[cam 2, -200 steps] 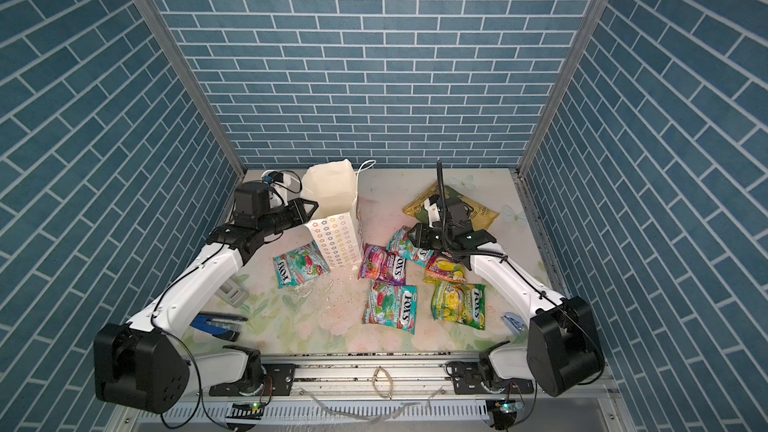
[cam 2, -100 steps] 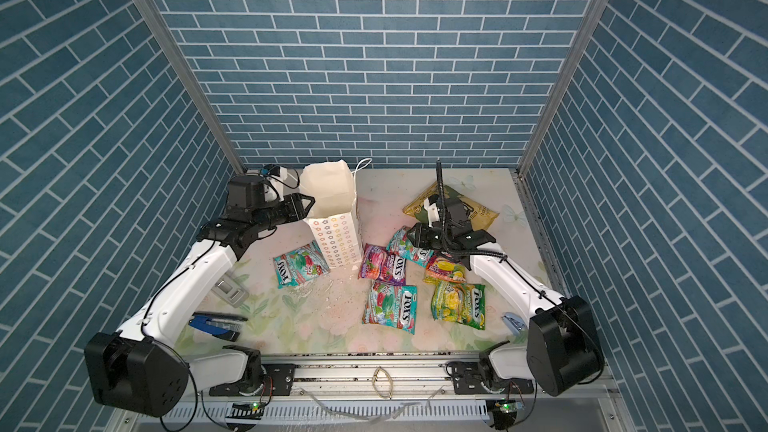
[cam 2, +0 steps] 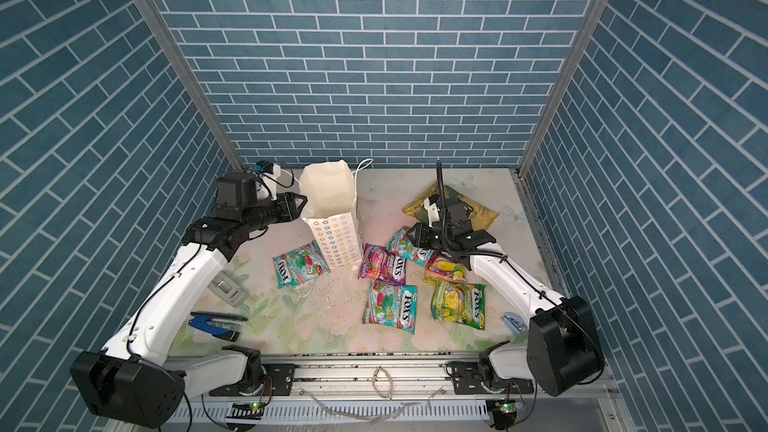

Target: Take the snacks out of the paper bag

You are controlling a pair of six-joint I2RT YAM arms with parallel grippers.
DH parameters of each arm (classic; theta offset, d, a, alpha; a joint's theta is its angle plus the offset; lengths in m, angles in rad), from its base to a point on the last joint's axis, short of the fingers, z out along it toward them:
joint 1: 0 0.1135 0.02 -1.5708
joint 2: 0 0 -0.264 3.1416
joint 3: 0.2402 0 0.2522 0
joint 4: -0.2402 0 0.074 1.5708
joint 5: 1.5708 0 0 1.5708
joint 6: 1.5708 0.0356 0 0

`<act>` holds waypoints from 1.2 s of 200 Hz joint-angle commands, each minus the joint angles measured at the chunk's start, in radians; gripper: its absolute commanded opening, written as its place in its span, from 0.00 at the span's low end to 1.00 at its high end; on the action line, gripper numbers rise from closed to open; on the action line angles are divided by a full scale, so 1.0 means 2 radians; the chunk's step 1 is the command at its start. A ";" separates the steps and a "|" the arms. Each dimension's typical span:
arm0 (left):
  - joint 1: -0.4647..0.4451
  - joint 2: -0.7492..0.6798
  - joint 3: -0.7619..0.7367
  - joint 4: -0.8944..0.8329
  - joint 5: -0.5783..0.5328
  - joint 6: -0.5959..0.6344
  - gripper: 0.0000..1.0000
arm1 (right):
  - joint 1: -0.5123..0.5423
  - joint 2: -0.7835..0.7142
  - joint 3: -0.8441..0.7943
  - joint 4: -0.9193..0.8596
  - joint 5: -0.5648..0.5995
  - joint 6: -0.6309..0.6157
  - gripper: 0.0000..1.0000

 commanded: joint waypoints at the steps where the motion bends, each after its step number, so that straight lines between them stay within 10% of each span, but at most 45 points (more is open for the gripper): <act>1: 0.002 -0.025 0.016 -0.058 -0.044 0.033 0.47 | 0.002 -0.012 0.012 0.000 0.007 0.001 0.43; 75: 0.002 -0.138 -0.030 -0.020 -0.059 0.056 0.50 | -0.004 -0.041 0.014 -0.017 0.045 -0.012 0.43; 129: 0.003 -0.146 -0.101 0.036 -0.131 0.058 0.56 | -0.044 -0.126 -0.009 -0.045 0.204 -0.067 0.51; 154: 0.004 -0.118 -0.119 0.073 -0.121 0.048 0.57 | -0.109 -0.157 -0.025 -0.042 0.260 -0.101 0.54; 240: 0.022 -0.120 -0.176 0.141 -0.142 0.053 0.59 | -0.368 -0.151 -0.146 0.106 0.151 -0.132 0.55</act>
